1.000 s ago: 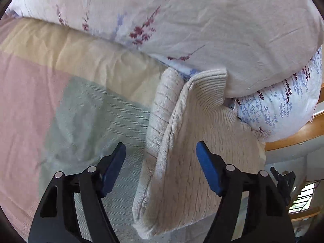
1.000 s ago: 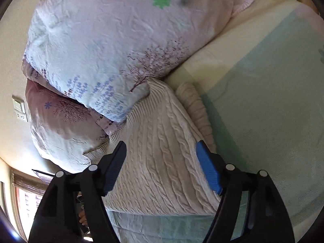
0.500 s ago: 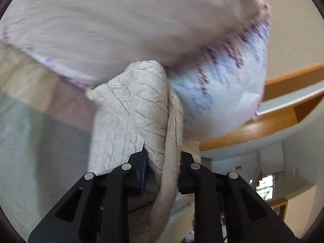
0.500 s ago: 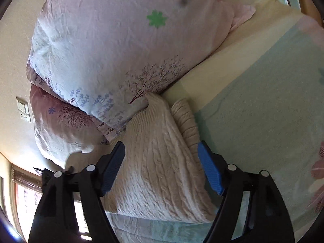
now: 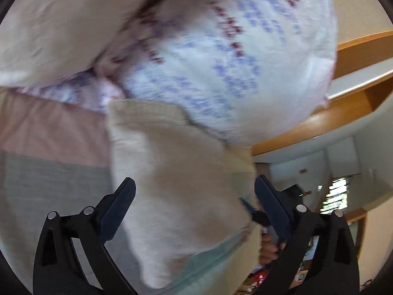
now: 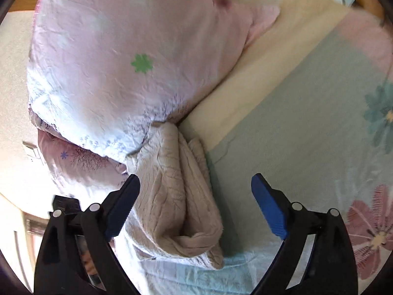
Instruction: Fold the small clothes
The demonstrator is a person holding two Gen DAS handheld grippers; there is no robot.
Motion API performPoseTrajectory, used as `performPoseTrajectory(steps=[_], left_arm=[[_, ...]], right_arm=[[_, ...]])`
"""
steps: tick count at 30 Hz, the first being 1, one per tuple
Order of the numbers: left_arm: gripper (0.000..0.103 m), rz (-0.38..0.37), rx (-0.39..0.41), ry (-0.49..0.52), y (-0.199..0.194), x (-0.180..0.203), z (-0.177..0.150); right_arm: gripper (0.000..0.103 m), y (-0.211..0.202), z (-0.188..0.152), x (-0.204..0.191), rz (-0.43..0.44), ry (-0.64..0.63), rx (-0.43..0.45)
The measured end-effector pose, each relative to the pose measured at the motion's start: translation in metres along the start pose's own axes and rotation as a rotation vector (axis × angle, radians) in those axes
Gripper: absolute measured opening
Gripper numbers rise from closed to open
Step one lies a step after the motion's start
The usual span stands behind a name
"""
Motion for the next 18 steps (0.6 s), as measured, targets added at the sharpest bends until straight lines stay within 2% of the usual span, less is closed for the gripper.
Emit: performPoseTrajectory(steps=[2, 4, 7, 8, 9, 10, 11, 12, 13, 14, 16, 18], left_arm=[[0.098, 0.050, -0.045, -0.019, 0.005, -0.020, -0.011], [0.098, 0.076, -0.080, -0.011, 0.013, -0.029, -0.019], [0.098, 0.050, -0.139, -0.008, 0.032, -0.024, -0.037], [0.098, 0.033, -0.151, -0.014, 0.039, -0.020, -0.042], [0.099, 0.015, -0.137, -0.024, 0.042, -0.018, -0.046], [0.088, -0.005, -0.092, -0.015, 0.043, -0.012, -0.045], [0.076, 0.003, -0.093, -0.026, 0.045, -0.012, -0.048], [0.071, 0.000, -0.081, -0.059, 0.049, -0.013, -0.049], [0.056, -0.026, -0.070, -0.083, 0.047, -0.013, -0.048], [0.046, -0.052, -0.065, -0.087, 0.042, -0.013, -0.046], [0.043, -0.080, -0.056, -0.052, 0.024, -0.004, -0.046], [0.043, -0.102, -0.021, 0.008, -0.012, 0.002, -0.046]], right_arm=[[0.092, 0.019, -0.001, -0.003, 0.022, 0.002, -0.066], [0.092, 0.037, -0.003, -0.009, -0.001, -0.042, -0.117], [0.092, 0.059, -0.014, -0.015, -0.021, -0.085, -0.199], [0.092, 0.061, -0.017, -0.018, -0.021, -0.104, -0.199], [0.087, 0.062, -0.021, -0.022, -0.018, -0.129, -0.192], [0.062, 0.065, -0.027, -0.024, -0.014, -0.139, -0.213], [0.046, 0.067, -0.033, -0.024, -0.017, -0.134, -0.223], [0.043, 0.065, -0.036, -0.024, 0.011, -0.102, -0.217], [0.038, 0.061, -0.039, -0.024, 0.058, -0.052, -0.218], [0.036, 0.056, -0.042, -0.027, 0.091, -0.027, -0.211], [0.034, 0.047, -0.053, -0.042, 0.165, -0.023, -0.210], [0.034, 0.041, -0.070, -0.065, 0.226, -0.060, -0.235]])
Point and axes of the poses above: each gripper's, at about its wrist camera, not at the fingertips, and y roughly the way its jaws point, x to its right, z to its top, the point moved 5 cm from there along y, roughly the way its jaws point, and after that the axes turned 9 degrees about x, right-handed, at the moved point
